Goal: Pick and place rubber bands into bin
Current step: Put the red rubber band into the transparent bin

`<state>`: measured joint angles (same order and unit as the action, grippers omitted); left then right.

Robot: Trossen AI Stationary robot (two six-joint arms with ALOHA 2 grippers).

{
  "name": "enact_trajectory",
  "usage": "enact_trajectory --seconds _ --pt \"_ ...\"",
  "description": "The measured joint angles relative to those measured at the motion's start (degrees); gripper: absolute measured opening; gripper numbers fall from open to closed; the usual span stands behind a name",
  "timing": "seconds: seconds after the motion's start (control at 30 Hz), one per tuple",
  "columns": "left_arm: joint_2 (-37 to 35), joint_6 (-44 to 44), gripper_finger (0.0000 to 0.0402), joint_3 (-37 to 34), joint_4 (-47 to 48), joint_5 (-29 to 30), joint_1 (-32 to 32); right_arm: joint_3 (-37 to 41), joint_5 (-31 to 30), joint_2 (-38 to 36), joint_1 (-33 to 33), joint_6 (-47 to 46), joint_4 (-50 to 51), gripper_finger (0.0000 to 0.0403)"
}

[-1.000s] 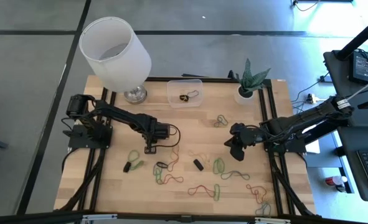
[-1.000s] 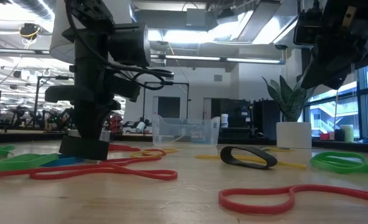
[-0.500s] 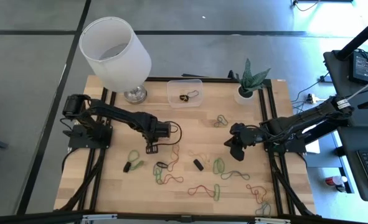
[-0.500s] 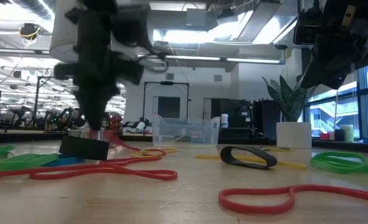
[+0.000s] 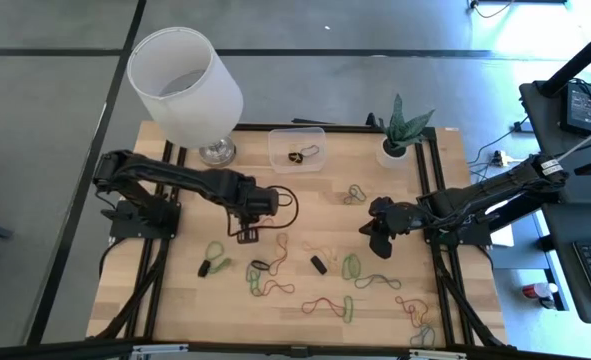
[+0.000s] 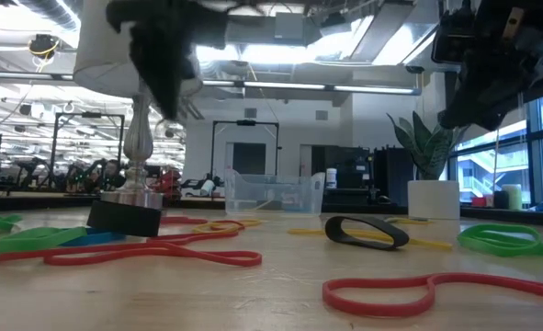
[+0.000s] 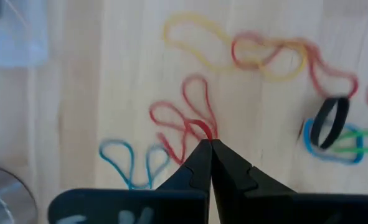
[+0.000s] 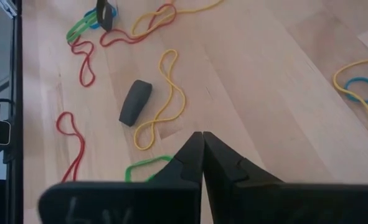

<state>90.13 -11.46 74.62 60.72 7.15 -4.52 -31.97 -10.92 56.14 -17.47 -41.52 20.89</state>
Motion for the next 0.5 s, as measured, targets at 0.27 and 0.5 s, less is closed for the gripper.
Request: enact_trajectory --seconds 0.27,0.5 --pt "0.0 0.2 0.0002 6.8 0.6 5.2 -0.3 0.0 -0.1 0.0 0.0 0.2 -0.2 0.0012" --pt "0.0 3.7 0.0002 12.8 0.4 8.8 2.2 0.0 -0.2 0.0 0.0 0.2 -0.1 0.0012"
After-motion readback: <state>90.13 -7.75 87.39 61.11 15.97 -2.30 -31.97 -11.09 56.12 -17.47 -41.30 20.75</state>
